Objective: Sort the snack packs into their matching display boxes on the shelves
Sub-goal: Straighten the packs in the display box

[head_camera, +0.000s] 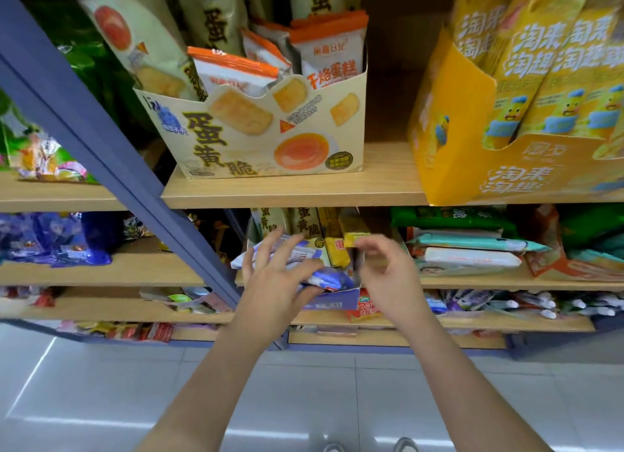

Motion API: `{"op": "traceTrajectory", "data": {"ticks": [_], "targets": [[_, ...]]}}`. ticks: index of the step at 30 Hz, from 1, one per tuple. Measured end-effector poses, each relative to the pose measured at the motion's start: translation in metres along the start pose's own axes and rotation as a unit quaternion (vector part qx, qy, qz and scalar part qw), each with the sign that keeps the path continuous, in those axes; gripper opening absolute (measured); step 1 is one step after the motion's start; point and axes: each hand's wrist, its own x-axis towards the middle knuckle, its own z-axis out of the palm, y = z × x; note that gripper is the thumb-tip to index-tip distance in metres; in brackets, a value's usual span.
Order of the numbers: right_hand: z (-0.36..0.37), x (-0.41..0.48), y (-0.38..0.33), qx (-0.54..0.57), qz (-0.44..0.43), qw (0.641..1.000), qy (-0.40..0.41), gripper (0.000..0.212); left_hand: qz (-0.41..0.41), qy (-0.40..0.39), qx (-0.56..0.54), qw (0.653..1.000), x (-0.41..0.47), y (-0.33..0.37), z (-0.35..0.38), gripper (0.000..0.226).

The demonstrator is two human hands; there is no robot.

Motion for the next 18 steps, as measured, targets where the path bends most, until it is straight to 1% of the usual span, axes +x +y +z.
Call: {"op": "traceTrajectory", "data": {"ticks": [1, 2, 4, 7, 9, 11, 13, 15, 18], "targets": [[-0.002, 0.007, 0.000, -0.043, 0.002, 0.999, 0.022, 0.041, 0.000, 0.011, -0.005, 1.000, 0.000, -0.001, 0.000, 0.037], [-0.002, 0.015, -0.001, -0.100, 0.007, 0.995, 0.017, 0.049, -0.004, 0.020, -0.012, 1.000, -0.001, -0.003, 0.000, 0.036], [0.002, 0.027, -0.004, -0.218, 0.016, 0.975, -0.035, 0.068, -0.018, 0.031, -0.022, 0.999, -0.001, -0.008, 0.002, 0.035], [0.015, 0.037, -0.008, -0.339, 0.031, 0.935, -0.098, 0.079, -0.016, 0.016, -0.051, 0.998, -0.001, -0.015, 0.005, 0.039], [0.021, 0.039, -0.010, -0.381, 0.022, 0.918, -0.109, 0.080, 0.000, 0.012, -0.044, 0.999, -0.002, -0.016, 0.008, 0.045], [0.025, 0.043, -0.012, -0.404, 0.025, 0.908, -0.109, 0.076, 0.013, 0.027, -0.027, 0.999, -0.005, -0.017, 0.008, 0.037], [0.029, 0.046, -0.018, -0.442, 0.033, 0.890, -0.106, 0.074, 0.029, 0.035, -0.018, 0.999, -0.009, -0.018, 0.008, 0.031], [0.035, 0.049, -0.024, -0.480, 0.035, 0.871, -0.103, 0.072, 0.039, 0.032, -0.010, 0.999, -0.012, -0.020, 0.008, 0.030], [0.042, 0.053, -0.030, -0.498, 0.059, 0.857, -0.119, 0.068, 0.043, 0.025, -0.002, 0.999, -0.013, -0.021, 0.008, 0.032]]}}
